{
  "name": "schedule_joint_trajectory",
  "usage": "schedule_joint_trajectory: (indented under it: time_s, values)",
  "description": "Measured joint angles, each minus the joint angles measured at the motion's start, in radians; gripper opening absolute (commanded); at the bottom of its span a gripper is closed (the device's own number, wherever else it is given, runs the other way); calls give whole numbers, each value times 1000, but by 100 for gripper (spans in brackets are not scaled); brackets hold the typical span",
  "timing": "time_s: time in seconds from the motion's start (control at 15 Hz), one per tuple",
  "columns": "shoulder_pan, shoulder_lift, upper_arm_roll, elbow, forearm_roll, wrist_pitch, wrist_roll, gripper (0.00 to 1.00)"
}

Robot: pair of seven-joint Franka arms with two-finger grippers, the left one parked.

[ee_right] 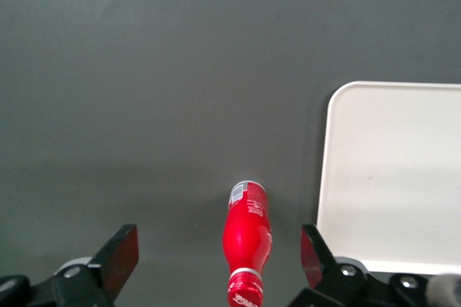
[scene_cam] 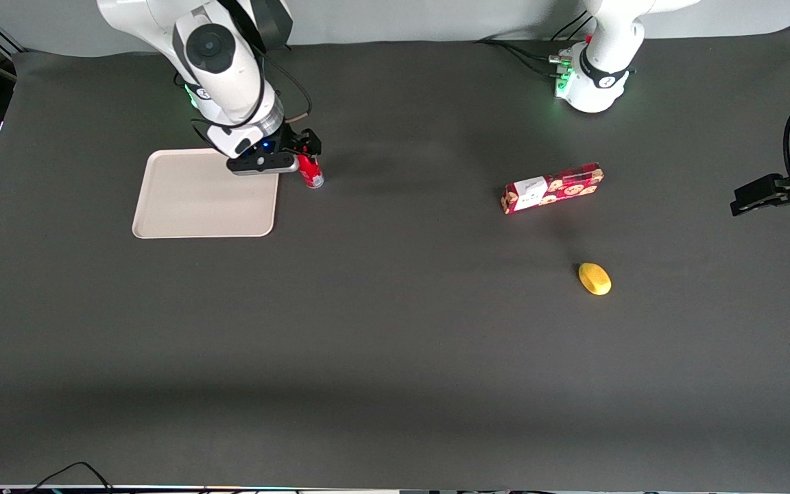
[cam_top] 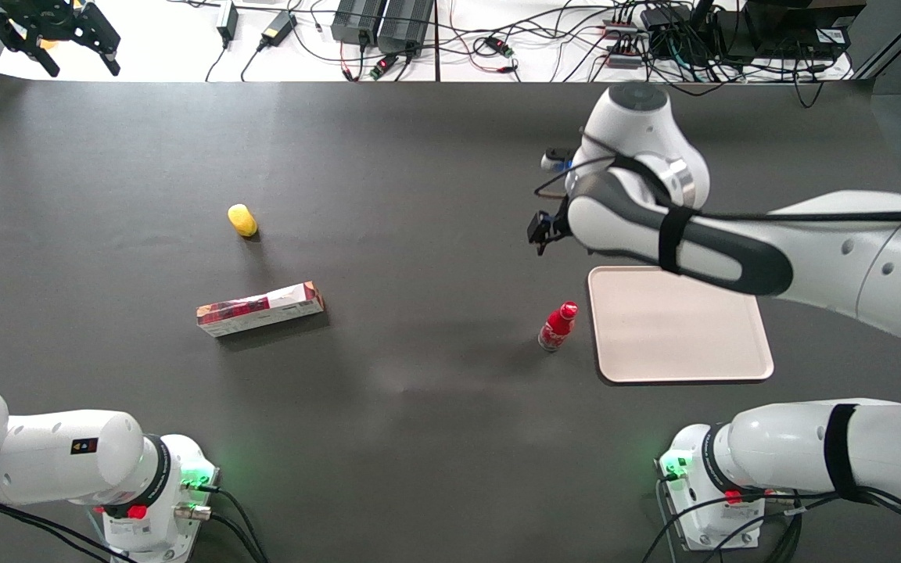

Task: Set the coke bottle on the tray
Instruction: 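Lower the open right gripper around the bottle's neck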

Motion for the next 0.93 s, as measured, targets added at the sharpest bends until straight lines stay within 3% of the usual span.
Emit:
schedule_joint_trajectory:
  time_s: [0.4, 0.67, 0.93]
  values:
    - [0, -10, 63, -118, 19, 71, 0, 100]
    - [0, -11, 120, -158, 88, 99, 1, 100]
    - [3, -14, 137, -195, 96, 126, 1, 100]
